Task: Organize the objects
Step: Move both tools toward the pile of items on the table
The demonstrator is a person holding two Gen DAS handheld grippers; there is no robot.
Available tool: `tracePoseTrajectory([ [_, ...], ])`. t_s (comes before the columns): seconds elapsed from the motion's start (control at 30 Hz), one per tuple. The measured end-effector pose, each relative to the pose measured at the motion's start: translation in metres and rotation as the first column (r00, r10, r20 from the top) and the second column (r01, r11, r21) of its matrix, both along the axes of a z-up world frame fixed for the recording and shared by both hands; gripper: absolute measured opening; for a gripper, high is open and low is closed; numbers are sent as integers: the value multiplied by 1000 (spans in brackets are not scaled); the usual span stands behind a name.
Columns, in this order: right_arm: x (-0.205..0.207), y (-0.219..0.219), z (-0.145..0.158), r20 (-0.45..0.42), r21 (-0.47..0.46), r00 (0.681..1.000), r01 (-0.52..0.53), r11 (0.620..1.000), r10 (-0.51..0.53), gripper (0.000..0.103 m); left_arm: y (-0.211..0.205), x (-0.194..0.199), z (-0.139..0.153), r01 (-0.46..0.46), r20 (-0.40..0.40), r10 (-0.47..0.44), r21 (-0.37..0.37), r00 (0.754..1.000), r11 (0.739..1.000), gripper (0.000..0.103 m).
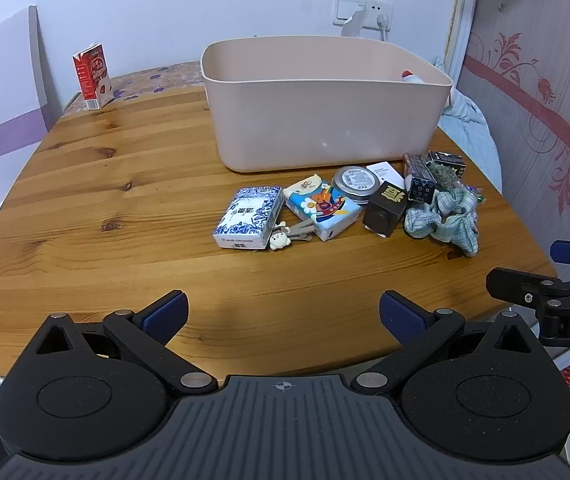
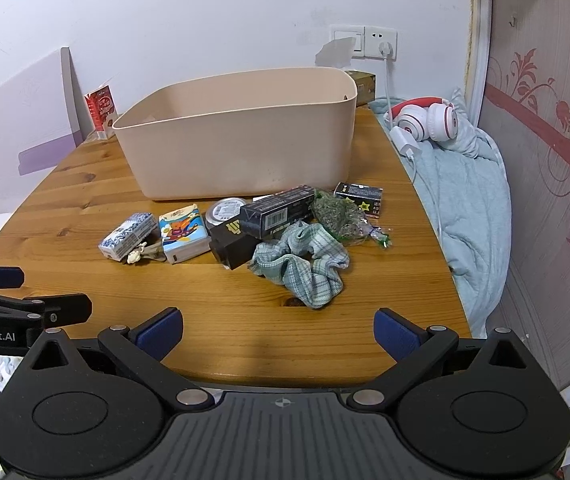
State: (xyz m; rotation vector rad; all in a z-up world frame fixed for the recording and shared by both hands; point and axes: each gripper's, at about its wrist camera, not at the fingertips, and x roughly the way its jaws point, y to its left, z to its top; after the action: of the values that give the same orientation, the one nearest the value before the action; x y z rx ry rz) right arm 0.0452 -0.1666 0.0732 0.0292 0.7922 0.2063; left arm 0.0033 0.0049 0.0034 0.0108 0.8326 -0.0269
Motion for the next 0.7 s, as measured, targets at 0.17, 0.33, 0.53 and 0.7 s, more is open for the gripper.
tracePoseTrajectory([
  [0.17,1,0,-1,-1,1,1000,3,1000,-3,103,1,0,-1,2,-6,-2,1,1000,1000,103],
  [0.33,2,1,-1,-2,1,1000,4,1000,-4,103,3,2,-1,-1,-9,1,-1,1000,1000,103],
  [0.53,4,3,-1,2,-8,1000,-1,1000,1,103,5,3,-2,-2,-13,2,-2,1000,1000,103],
  [0.7,3,5,-1,4,-10,1000,-4,1000,4,103,7,4,-3,-3,-15,3,-3,1000,1000,103],
])
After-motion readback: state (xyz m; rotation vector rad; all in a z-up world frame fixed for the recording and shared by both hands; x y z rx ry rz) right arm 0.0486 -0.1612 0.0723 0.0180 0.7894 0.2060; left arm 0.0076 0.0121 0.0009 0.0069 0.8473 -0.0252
